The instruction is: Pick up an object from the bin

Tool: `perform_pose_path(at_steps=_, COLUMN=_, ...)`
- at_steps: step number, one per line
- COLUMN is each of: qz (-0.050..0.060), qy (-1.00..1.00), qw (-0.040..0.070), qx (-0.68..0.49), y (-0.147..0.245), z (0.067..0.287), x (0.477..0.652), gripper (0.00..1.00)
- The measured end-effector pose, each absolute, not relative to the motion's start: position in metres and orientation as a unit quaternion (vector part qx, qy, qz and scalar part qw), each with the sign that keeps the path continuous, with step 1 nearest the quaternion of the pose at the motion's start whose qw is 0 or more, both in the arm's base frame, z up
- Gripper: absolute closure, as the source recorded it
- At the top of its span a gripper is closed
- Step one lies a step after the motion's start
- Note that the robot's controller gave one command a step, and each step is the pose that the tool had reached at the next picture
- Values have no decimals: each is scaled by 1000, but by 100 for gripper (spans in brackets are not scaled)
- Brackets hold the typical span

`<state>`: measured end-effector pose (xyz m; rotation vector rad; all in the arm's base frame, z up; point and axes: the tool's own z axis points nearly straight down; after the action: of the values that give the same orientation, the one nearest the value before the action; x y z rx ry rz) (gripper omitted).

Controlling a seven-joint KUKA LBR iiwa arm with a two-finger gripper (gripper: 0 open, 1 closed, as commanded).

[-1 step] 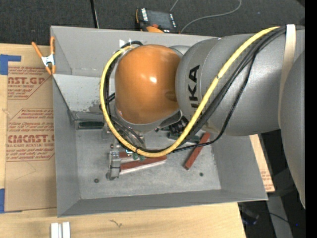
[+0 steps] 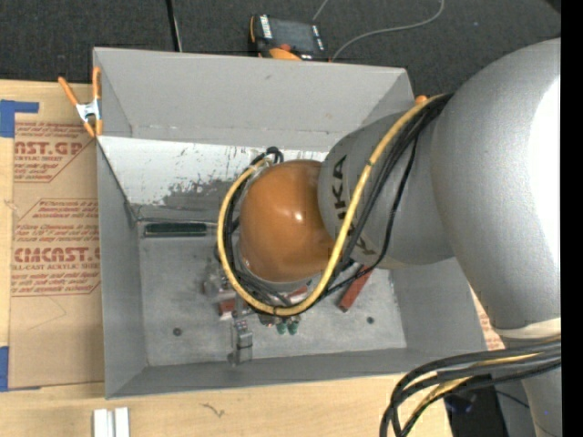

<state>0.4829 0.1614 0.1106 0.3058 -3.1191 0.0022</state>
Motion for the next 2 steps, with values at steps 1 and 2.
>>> perform_pose_path(at_steps=1, qz=1, qy=-989, qw=-1, qx=147, y=113, z=68, x=556, gripper=0)
perform_pose_path(at_steps=2, qz=-1, qy=-989, qw=0, qx=149, y=117, z=70, x=554, gripper=100)
